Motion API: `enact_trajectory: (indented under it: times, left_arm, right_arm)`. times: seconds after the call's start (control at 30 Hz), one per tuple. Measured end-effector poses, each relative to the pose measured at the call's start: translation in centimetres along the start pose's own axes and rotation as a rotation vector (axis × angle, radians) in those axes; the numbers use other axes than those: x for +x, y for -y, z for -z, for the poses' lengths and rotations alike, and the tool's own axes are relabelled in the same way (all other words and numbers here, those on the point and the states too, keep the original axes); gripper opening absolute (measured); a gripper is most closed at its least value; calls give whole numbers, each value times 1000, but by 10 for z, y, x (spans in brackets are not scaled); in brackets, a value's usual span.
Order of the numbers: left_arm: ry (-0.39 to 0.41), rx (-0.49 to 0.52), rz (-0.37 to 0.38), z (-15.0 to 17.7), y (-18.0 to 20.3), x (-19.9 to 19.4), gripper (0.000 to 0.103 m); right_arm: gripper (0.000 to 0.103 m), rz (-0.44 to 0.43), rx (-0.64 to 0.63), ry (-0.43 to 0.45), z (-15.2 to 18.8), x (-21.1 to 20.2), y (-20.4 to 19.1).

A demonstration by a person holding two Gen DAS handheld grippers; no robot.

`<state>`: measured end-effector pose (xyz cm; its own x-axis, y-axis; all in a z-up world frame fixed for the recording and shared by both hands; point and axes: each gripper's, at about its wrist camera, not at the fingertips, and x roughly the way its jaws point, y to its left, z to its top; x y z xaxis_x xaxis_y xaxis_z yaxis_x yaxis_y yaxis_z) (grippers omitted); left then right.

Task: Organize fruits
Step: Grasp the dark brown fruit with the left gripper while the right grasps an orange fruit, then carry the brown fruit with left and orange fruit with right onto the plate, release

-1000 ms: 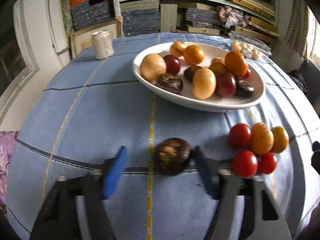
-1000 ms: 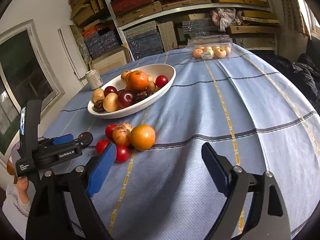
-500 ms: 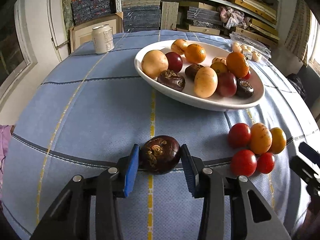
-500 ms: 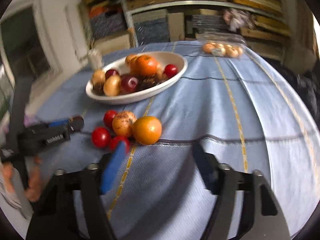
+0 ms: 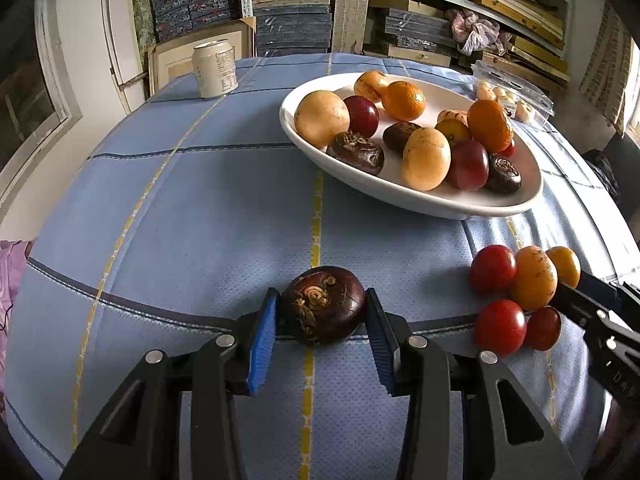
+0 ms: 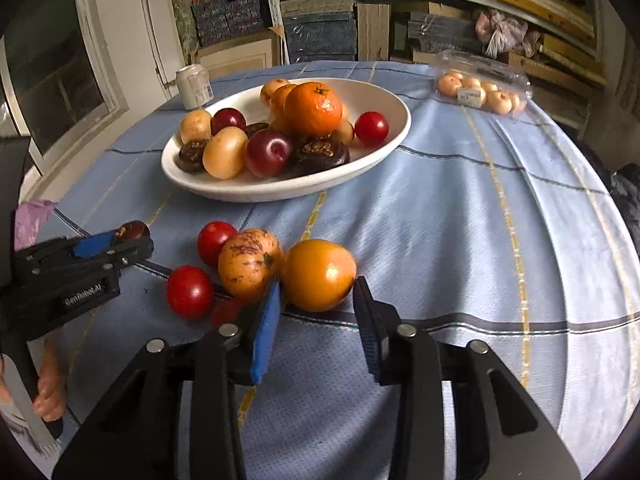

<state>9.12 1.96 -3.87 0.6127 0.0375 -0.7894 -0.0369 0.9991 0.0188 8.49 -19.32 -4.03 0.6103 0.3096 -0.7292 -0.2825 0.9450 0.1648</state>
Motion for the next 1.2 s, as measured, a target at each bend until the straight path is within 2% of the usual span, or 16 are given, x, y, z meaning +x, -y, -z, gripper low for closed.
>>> enact_trajectory:
  times: [0.5, 0.57, 0.63, 0.7, 0.73, 0.87, 1.03, 1.2]
  left_arm:
    - [6, 10, -12, 1, 2, 0, 44]
    - [7, 11, -12, 1, 2, 0, 44]
    - [8, 13, -14, 2, 2, -1, 44]
    - [7, 12, -13, 2, 2, -1, 44]
    - [7, 12, -13, 2, 2, -1, 44]
    - [8, 11, -12, 2, 2, -1, 44]
    - [18, 4, 7, 4, 0, -6, 42]
    - [102, -30, 31, -7, -5, -35, 42]
  right_arm:
    - [40, -45, 92, -21, -9, 14, 17]
    - [56, -51, 111, -13, -11, 14, 20]
    - [60, -59, 138, 4, -12, 13, 24]
    - [51, -63, 141, 14, -15, 14, 25]
    - [39, -66, 133, 14, -15, 13, 24]
    - [39, -61, 59, 10, -13, 9, 10]
    - [39, -77, 76, 20, 0, -3, 12]
    - [39, -116, 122, 87, 7, -35, 21]
